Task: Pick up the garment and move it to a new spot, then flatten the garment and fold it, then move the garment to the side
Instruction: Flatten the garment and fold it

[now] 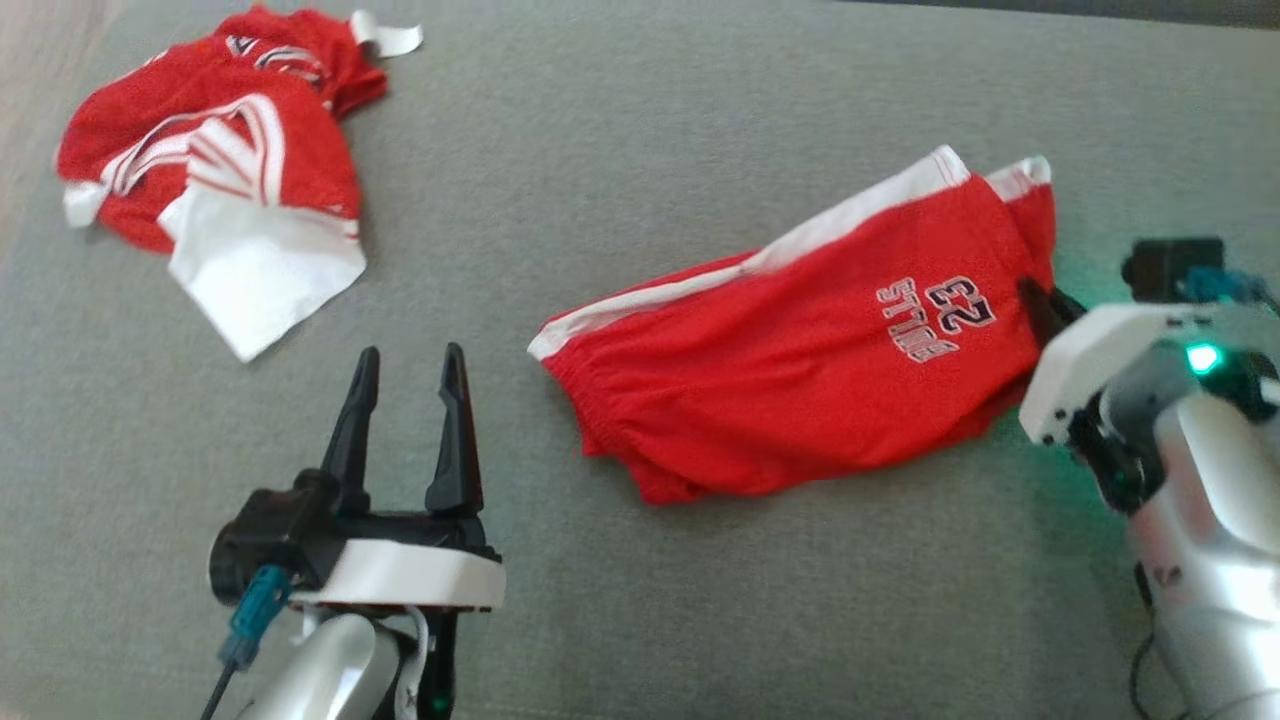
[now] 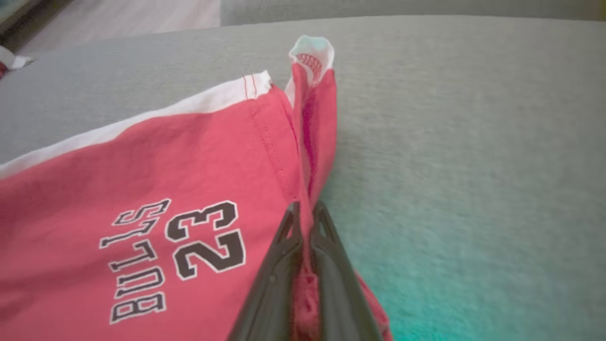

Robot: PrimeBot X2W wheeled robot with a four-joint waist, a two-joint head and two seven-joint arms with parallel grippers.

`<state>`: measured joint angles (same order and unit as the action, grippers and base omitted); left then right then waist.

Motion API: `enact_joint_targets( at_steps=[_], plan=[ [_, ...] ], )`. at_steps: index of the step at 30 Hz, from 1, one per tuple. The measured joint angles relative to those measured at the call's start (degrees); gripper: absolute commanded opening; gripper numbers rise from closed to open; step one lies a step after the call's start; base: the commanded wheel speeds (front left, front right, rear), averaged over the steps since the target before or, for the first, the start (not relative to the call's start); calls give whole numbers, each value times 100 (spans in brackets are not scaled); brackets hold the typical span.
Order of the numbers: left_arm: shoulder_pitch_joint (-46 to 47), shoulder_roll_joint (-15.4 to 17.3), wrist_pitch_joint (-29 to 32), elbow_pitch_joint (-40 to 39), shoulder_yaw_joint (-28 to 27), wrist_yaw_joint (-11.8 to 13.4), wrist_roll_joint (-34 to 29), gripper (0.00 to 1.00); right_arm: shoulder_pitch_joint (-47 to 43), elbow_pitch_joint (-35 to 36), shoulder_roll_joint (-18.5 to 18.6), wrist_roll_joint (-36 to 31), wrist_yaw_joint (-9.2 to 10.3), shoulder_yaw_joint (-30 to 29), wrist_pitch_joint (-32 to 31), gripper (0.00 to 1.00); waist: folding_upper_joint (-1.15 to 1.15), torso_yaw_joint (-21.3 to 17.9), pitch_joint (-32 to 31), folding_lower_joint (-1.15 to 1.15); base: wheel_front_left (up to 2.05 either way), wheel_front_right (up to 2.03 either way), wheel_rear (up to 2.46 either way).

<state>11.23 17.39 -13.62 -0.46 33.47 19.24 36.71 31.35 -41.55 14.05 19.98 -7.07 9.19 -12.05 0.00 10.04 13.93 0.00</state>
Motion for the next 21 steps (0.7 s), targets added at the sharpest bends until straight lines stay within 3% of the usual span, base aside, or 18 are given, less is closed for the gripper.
enact_joint_targets(
  at_steps=[15, 21],
  plan=[
    [-328, 172, -5, 43, 2, 43, -94, 100, -1460, 783, -924, -434, 1, -1271, 606, 0, 0, -1081, -485, -1, 0, 0, 0],
    [-328, 170, 45, 69, 70, 40, -94, 100, -1572, 1092, -1014, -606, 1, -1484, 503, 0, 0, -1155, -556, 0, 0, 0, 0]
  ],
)
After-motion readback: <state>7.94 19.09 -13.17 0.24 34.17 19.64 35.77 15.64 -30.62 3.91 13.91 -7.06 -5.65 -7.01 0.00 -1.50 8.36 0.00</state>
